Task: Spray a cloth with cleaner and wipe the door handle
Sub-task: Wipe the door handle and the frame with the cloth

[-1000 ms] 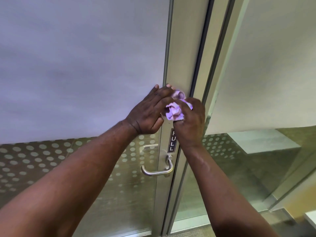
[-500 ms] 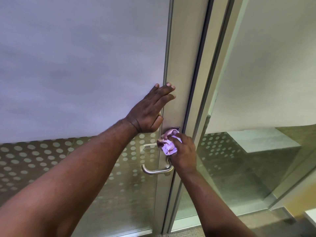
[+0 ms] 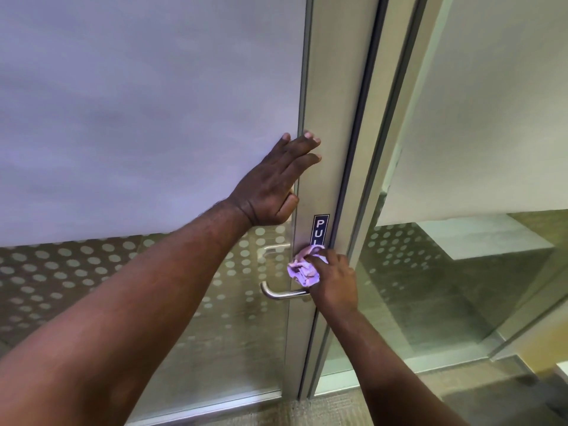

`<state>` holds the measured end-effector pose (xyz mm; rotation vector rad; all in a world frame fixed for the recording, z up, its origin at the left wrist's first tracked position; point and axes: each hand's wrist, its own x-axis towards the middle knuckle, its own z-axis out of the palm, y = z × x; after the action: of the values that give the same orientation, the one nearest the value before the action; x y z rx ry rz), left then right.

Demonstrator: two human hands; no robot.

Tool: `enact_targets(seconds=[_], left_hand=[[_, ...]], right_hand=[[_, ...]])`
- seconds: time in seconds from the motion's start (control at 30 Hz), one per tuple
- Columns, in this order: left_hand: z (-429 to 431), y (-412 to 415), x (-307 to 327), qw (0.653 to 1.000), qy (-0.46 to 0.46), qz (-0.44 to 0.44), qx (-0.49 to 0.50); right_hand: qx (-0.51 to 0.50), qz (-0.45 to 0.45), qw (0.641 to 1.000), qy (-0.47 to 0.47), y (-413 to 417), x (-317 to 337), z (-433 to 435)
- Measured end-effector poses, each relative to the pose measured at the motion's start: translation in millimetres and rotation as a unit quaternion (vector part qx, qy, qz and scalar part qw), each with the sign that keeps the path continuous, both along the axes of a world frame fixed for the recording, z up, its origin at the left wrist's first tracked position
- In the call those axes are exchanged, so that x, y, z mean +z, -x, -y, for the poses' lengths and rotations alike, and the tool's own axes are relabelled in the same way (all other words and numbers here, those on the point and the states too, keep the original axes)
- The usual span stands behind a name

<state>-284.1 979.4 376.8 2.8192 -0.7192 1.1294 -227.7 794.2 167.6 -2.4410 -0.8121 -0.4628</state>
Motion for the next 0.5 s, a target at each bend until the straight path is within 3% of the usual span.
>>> enact_targets(seconds=[0.13,0.23,0.3,0.37,0.43,0.5], left_hand=[[-0.3,-0.6,0.1,1.000,-0.003,0.001,-0.001],[-1.1,-1.1,0.2,1.000,-0.007,0.000,0.003],[-1.1,-1.6,-0.4,1.000,-0.007,0.000,0.004],[-0.3,-1.8,-0.8,1.000,-0.006,0.002,0.005],[0.3,-1.7,-1.4,1.000,-0.005,0.005,0.008],[0.4,-2.4,-2.3,1.000,-0.004,0.007,0.010]], right_hand=[[-0.010,-0.049,0.995,-0.090,12.8,-9.6,3.3],[-0.054,-0.175,0.962,-0.203,10.9,-24.6,-1.1],[-0.077,-0.317,0.900,-0.288,6.0,-32.6,-4.5],[-0.080,-0.433,0.799,-0.409,9.3,-26.1,-5.8],[-0.054,-0.502,0.689,-0.519,16.7,-21.6,-3.4],[-0.024,-0.526,0.642,-0.557,26.3,-19.8,1.5]])
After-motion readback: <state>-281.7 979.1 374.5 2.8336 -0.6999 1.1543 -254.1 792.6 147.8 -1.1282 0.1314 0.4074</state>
